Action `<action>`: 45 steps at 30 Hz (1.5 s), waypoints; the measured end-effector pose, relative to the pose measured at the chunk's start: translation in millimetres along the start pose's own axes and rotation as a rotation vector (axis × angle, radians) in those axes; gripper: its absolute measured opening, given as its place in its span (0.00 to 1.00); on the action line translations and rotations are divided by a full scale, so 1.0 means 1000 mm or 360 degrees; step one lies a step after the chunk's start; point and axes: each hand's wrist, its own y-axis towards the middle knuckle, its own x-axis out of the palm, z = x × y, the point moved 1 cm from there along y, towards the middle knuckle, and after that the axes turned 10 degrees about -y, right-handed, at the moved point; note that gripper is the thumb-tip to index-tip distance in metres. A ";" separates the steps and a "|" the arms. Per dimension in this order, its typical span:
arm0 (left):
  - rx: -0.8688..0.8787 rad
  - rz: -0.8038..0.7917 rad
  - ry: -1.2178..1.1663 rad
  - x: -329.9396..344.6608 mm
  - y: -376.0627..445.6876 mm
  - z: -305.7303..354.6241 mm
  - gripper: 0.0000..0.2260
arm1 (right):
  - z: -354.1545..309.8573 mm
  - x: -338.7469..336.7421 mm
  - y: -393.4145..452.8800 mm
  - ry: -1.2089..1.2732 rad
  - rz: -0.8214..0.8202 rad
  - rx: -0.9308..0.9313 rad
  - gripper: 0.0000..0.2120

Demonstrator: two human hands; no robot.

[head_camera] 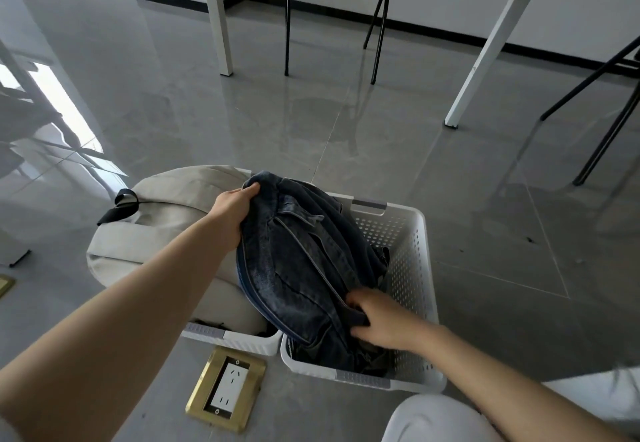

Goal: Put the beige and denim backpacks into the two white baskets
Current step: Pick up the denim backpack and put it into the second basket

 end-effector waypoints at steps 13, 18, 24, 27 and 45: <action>0.0042 0.0025 0.0009 0.012 -0.008 0.003 0.14 | 0.037 -0.008 -0.037 -0.0388 0.0582 0.0416 0.09; 0.0023 -0.0057 0.0042 0.019 -0.019 0.005 0.15 | -0.006 -0.024 -0.030 -0.0164 -0.0111 0.0078 0.19; 0.0013 -0.0400 0.0197 0.051 -0.052 0.002 0.14 | -0.031 -0.116 0.027 0.1855 0.0059 0.0441 0.32; 0.0176 -0.0588 0.0346 0.075 -0.075 -0.003 0.11 | -0.036 -0.132 0.038 0.1939 -0.0034 0.0514 0.31; 0.0307 0.0228 -0.0220 -0.019 -0.087 -0.089 0.09 | -0.099 -0.162 0.076 0.1087 0.0928 0.0148 0.13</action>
